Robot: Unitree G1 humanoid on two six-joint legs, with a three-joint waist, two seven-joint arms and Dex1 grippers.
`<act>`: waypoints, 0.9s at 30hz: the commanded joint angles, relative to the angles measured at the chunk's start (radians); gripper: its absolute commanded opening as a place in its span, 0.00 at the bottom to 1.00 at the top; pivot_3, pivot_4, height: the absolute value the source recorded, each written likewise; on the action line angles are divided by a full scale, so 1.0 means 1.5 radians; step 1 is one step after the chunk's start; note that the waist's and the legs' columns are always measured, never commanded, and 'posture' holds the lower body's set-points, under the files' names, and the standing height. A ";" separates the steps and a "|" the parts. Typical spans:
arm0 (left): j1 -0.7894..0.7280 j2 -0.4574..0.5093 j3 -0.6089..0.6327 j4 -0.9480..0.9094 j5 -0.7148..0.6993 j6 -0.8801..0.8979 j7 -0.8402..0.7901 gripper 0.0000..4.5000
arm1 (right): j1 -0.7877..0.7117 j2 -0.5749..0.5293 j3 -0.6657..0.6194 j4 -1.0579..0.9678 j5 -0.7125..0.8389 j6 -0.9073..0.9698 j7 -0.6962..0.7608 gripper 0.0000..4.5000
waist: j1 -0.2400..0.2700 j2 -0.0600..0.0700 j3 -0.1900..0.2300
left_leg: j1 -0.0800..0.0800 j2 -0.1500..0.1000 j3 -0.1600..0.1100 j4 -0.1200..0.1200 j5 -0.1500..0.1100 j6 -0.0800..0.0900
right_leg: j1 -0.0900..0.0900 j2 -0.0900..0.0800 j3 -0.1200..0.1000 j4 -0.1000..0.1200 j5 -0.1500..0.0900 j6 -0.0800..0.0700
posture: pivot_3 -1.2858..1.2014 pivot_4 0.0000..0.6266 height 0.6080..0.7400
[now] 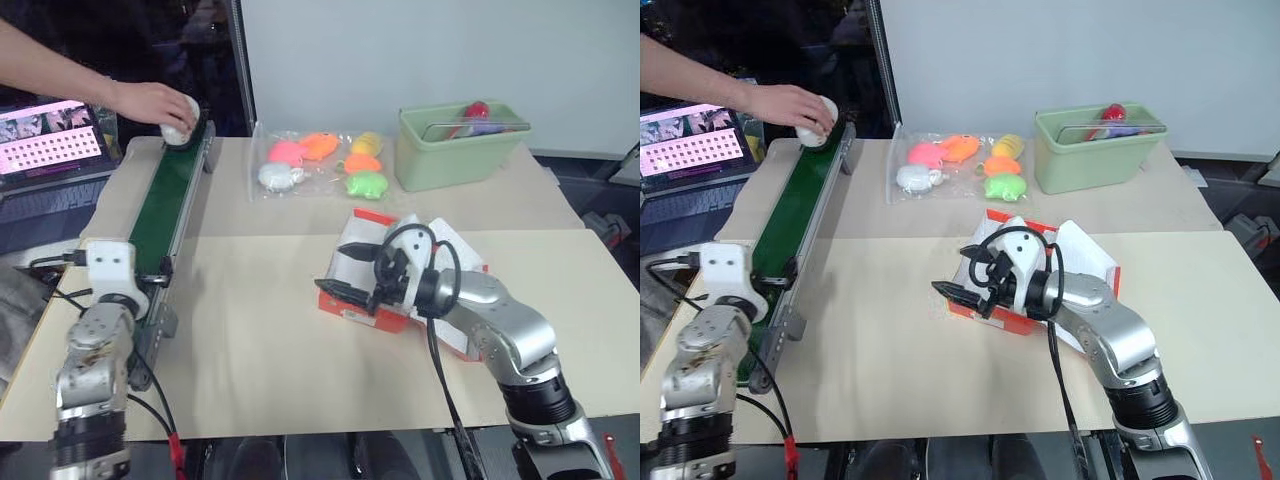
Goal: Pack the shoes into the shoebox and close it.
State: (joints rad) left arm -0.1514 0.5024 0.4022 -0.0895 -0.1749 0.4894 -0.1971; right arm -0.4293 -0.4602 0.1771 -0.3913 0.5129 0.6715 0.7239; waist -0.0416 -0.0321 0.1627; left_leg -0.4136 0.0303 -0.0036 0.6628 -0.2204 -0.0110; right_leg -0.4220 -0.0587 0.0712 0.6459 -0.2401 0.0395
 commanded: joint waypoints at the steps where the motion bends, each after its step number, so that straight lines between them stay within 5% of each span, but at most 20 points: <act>1: 0.000 0.025 0.015 -0.017 -0.014 0.022 -0.021 1.00 | -0.008 -0.004 0.002 -0.025 0.018 -0.020 0.040 0.99 | 0.002 0.000 0.000 | 0.000 0.000 0.000 0.000 0.000 0.000 | 0.000 0.000 0.000 0.000 0.000 0.000 | 0.52 0.24 0.92; 27: -0.049 0.022 -0.021 -0.002 -0.010 0.104 -0.014 1.00 | -0.012 0.027 -0.003 -0.010 -0.009 -0.012 0.000 0.99 | 0.000 0.000 0.000 | 0.000 0.000 0.000 0.000 0.000 0.000 | 0.000 0.000 0.000 0.000 0.000 0.000 | 0.52 0.24 0.92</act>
State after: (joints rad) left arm -0.2119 0.5304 0.3696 -0.0854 -0.1981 0.6571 -0.2262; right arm -0.4349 -0.4229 0.1941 -0.3814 0.4936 0.6606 0.7282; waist -0.0417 -0.0324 0.1627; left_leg -0.4136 0.0303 -0.0038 0.6629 -0.2204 -0.0111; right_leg -0.4225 -0.0590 0.0711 0.6464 -0.2400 0.0394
